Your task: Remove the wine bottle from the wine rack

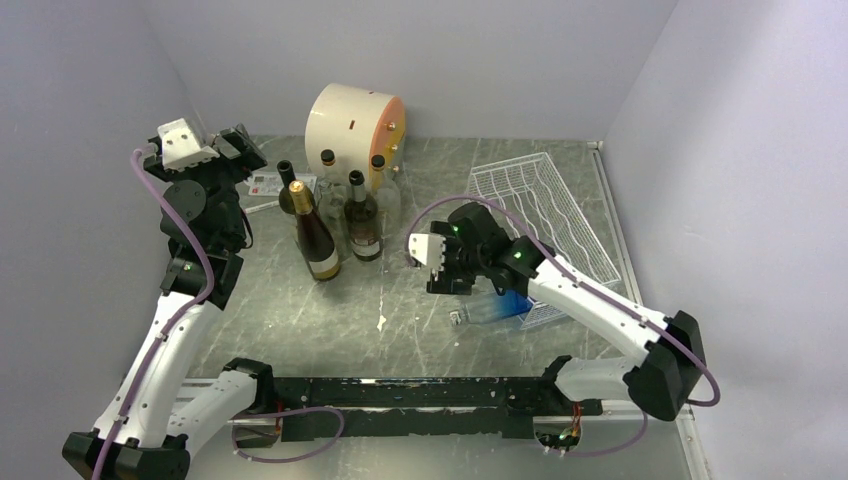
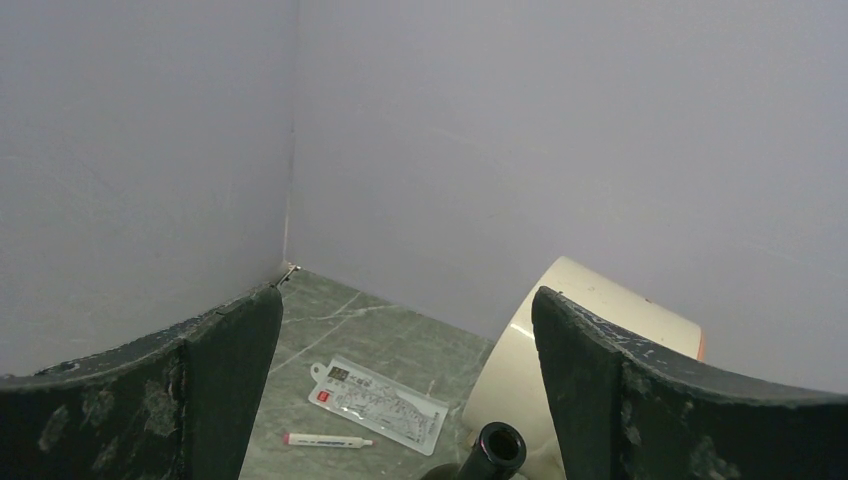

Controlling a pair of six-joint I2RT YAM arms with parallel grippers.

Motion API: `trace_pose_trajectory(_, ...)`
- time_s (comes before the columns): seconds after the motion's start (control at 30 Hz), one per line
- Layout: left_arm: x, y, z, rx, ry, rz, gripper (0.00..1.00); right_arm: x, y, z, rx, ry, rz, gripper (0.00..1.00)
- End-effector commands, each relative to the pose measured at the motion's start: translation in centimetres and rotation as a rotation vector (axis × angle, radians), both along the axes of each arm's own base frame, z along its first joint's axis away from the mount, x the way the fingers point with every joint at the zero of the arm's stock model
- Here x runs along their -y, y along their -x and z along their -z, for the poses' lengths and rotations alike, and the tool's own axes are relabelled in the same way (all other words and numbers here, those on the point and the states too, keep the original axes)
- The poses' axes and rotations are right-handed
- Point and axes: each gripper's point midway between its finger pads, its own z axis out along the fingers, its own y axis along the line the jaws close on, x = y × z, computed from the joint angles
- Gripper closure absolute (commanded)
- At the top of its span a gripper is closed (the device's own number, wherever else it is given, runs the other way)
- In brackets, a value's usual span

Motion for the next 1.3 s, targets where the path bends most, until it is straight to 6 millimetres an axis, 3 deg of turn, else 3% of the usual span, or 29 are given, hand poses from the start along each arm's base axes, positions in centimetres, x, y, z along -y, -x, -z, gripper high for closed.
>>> trace_pose_trajectory(0.0,0.2,0.7,-2.1,0.052,0.012,0.009,0.02,1.3,0.1,4.3,-0.099,0.075,-0.03,0.13)
trace_pose_trajectory(0.27,0.7,1.3,-2.6,0.074,0.015,0.027,0.02,2.7,-0.7,7.5,-0.157,0.197,-0.013,0.16)
trace_pose_trajectory(0.33,0.5,1.5,-2.5,0.071,0.021,0.01,0.02,2.0,-1.6,6.9,-0.142,0.19,-0.017,0.17)
trace_pose_trajectory(0.4,0.8,1.4,-2.1,0.074,-0.002,0.001,0.02,2.2,-2.1,7.8,-0.154,0.244,-0.017,0.17)
trace_pose_trajectory(0.53,1.8,0.6,-2.2,0.051,0.016,0.064,0.02,2.4,-2.1,8.8,-0.172,0.299,-0.036,0.22)
trace_pose_trajectory(0.67,1.6,1.3,-2.4,0.079,0.01,0.057,0.02,3.0,-1.1,10.3,-0.188,0.345,-0.063,0.22)
trace_pose_trajectory(0.87,1.7,1.2,-2.5,0.069,0.006,0.057,0.02,3.5,-2.0,11.0,-0.15,0.396,-0.047,0.22)
trace_pose_trajectory(1.27,1.3,1.4,-2.5,0.072,0.006,0.036,0.02,4.0,-4.3,12.3,-0.102,0.488,0.027,0.33)
